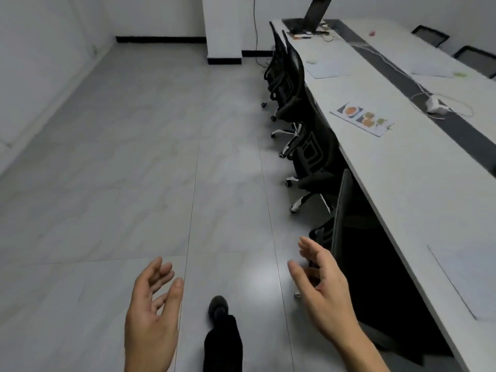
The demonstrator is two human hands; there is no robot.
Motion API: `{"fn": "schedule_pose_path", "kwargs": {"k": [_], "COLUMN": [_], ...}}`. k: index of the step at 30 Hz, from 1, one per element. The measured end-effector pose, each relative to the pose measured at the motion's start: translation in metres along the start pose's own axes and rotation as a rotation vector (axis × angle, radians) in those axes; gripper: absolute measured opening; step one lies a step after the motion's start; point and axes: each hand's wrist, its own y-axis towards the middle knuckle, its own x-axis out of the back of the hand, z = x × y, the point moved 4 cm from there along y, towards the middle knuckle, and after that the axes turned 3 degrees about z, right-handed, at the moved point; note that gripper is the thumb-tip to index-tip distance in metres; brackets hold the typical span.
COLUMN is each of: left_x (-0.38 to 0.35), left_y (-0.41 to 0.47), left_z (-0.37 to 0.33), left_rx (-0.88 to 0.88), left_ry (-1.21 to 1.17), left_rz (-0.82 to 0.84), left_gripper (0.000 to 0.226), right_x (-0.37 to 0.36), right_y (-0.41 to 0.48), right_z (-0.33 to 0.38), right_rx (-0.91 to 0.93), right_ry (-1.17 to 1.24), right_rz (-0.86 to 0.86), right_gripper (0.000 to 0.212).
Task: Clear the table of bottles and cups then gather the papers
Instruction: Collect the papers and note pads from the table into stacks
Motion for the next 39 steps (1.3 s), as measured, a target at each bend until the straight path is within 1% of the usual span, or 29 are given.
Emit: {"fn": "schedule_pose_path", "kwargs": {"k": [4, 10, 15, 17, 19, 21, 22, 23, 26, 29, 33, 36, 39], "left_x": [-0.028, -0.083, -0.156, -0.192, -0.229, -0.267, -0.274, -0.282, -0.317, -0.348, -0.394, -0.444, -0.503], "left_y": [0.138, 0.325, 0.460, 0.517, 0.573, 0.654, 0.662, 0.680, 0.776, 0.852, 0.952, 1.036, 1.125], "left_z": [-0.005, -0.059, -0.065, -0.059, -0.064, -0.069, -0.075, -0.083, -0.114, -0.133, -0.124, -0.113, -0.114], "left_rx": [0.028, -0.002, -0.014, -0.010, -0.031, -0.035, -0.029, -0.041, -0.071, -0.084, -0.036, -0.022, -0.025], "left_ry": [-0.011, 0.003, 0.040, 0.061, 0.096, 0.140, 0.144, 0.139, 0.115, 0.096, 0.086, 0.102, 0.124], "left_rz": [0.037, 0.137, 0.221, 0.247, 0.281, 0.308, 0.324, 0.332, 0.271, 0.258, 0.232, 0.267, 0.346], "left_gripper": [0.042, 0.037, 0.038, 0.036, 0.037, 0.038, 0.039, 0.040, 0.043, 0.045, 0.042, 0.041, 0.038], "right_x": [-0.042, -0.060, -0.070, -0.078, -0.085, -0.092, -0.093, -0.092, -0.088, -0.089, -0.097, -0.108, -0.116], "right_y": [0.120, 0.268, 0.390, 0.450, 0.513, 0.601, 0.614, 0.635, 0.743, 0.838, 0.953, 1.040, 1.125], "right_z": [0.016, 0.044, 0.028, 0.013, 0.009, -0.001, 0.003, 0.009, 0.028, 0.052, 0.048, 0.031, 0.024], "right_rx": [-0.032, -0.096, -0.156, -0.181, -0.168, -0.193, -0.193, -0.188, -0.155, -0.115, -0.127, -0.165, -0.200], "right_ry": [0.006, 0.027, 0.043, 0.064, 0.062, 0.091, 0.083, 0.103, 0.092, 0.092, 0.063, 0.028, -0.009], "right_rz": [-0.001, -0.105, -0.228, -0.253, -0.271, -0.273, -0.274, -0.268, -0.288, -0.241, -0.242, -0.287, -0.315], "right_gripper": [0.045, 0.048, 0.048, 0.048, 0.048, 0.049, 0.049, 0.049, 0.048, 0.048, 0.048, 0.048, 0.047]}}
